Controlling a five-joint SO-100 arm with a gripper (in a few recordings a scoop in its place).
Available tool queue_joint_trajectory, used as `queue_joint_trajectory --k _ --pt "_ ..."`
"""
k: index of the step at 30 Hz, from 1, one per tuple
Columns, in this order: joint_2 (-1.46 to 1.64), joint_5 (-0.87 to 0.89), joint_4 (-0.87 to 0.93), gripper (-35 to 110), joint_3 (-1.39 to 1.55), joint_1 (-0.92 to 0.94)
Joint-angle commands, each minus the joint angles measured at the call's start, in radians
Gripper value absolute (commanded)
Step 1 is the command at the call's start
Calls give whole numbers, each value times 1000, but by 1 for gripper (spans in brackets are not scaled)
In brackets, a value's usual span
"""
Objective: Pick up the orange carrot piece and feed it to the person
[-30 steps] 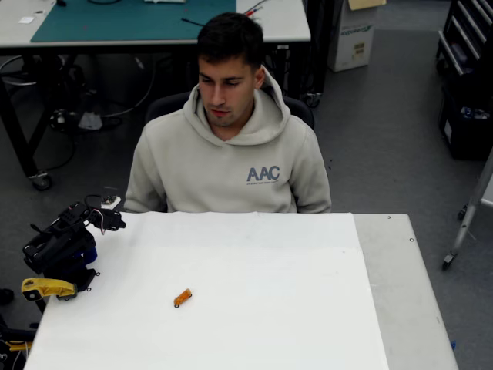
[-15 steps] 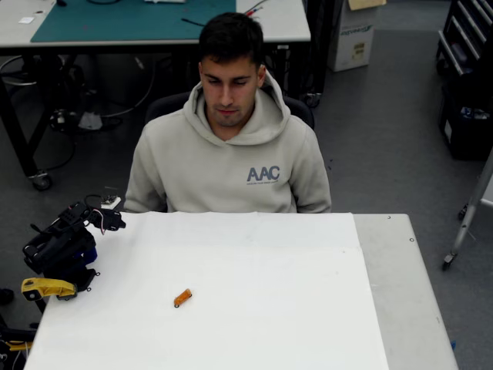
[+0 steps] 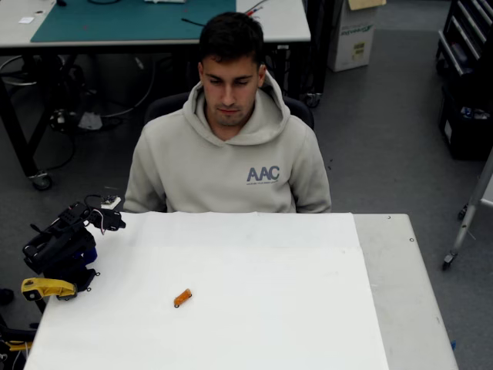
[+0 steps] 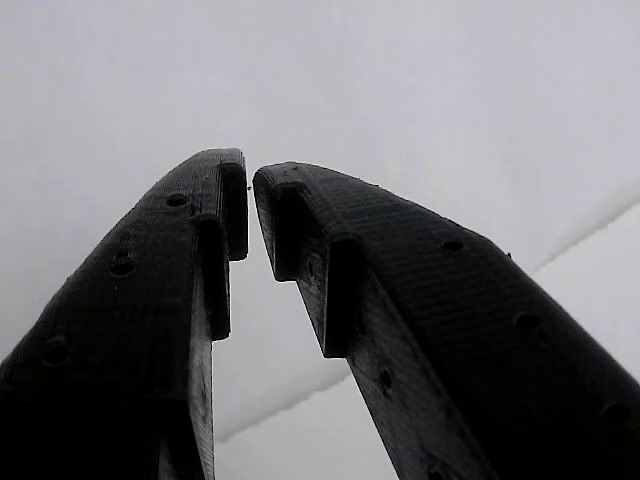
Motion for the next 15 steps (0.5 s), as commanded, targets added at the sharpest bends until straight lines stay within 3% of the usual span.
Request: queue_joint_trajectory --k 1,8,15 --pt "15 -23 -9 -3 -55 -5" --pt "3 -21 -11 -3 -114 3" --pt "-209 -21 -11 -3 -304 84"
